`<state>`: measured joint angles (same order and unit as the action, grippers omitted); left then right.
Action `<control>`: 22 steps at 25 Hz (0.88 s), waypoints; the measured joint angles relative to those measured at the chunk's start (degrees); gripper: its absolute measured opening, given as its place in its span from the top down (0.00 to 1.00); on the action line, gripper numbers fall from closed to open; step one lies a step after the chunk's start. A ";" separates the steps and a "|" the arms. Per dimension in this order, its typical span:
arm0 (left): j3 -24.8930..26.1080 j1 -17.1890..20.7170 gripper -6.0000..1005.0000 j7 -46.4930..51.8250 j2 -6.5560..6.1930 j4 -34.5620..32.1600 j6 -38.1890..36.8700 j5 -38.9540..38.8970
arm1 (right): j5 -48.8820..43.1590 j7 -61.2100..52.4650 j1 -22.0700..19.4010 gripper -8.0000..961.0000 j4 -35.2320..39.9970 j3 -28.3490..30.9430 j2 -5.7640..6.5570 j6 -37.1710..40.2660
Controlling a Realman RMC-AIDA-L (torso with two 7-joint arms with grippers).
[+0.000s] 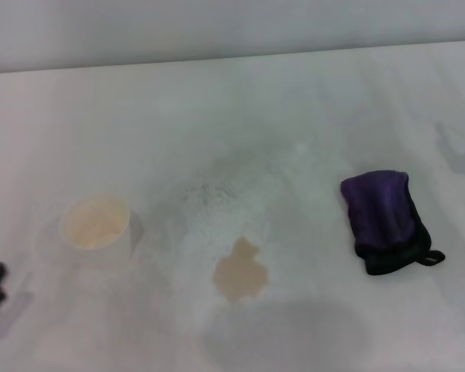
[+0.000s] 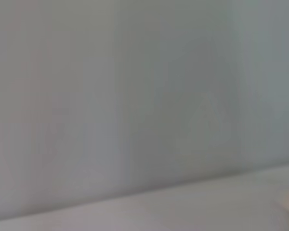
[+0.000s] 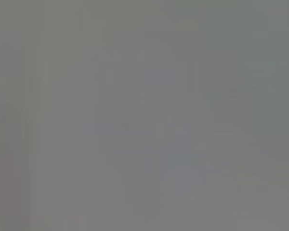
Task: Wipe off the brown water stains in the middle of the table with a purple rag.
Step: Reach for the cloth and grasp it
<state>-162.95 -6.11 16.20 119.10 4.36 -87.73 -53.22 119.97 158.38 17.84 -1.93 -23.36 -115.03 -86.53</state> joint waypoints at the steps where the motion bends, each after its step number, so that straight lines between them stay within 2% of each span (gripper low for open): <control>1: 0.00 0.31 0.12 0.06 0.04 -0.13 -0.34 -2.14 | 0.00 -3.73 0.12 0.13 0.24 -0.70 0.06 0.54; 5: 0.00 0.36 0.12 0.08 0.14 -0.23 -1.24 -6.48 | 0.00 -21.93 0.22 0.13 6.00 -7.27 0.22 4.69; 8: 0.00 -0.08 0.12 0.10 0.06 -0.27 -1.40 -7.83 | -1.51 -41.69 -1.24 0.13 17.46 -17.90 0.68 10.76; 10: 0.00 -0.38 0.12 0.11 -0.01 -0.29 -1.43 -8.28 | -5.65 -54.18 -2.74 0.13 27.03 -23.70 0.94 14.65; 12: 0.00 -0.87 0.12 0.12 -0.06 -0.26 -1.46 -8.60 | -11.90 -63.52 -3.87 0.13 35.70 -26.01 1.04 16.71; 16: 0.00 -1.71 0.12 0.14 -0.10 -0.02 -1.56 -8.68 | -27.69 -82.52 -4.50 0.13 51.18 -26.23 1.31 17.36; 20: 0.00 -2.51 0.12 0.06 -0.10 0.18 -1.65 -8.85 | -51.07 -104.19 -2.53 0.13 68.17 -27.06 1.72 14.44; 22: 0.00 -2.93 0.12 -0.06 -0.10 0.19 -1.66 -9.02 | -63.04 -111.99 -0.69 0.14 76.37 -27.49 1.11 10.69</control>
<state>-162.95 -9.04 16.15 119.00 4.56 -89.39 -62.25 56.93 46.39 17.16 74.45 -50.86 -113.91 -75.84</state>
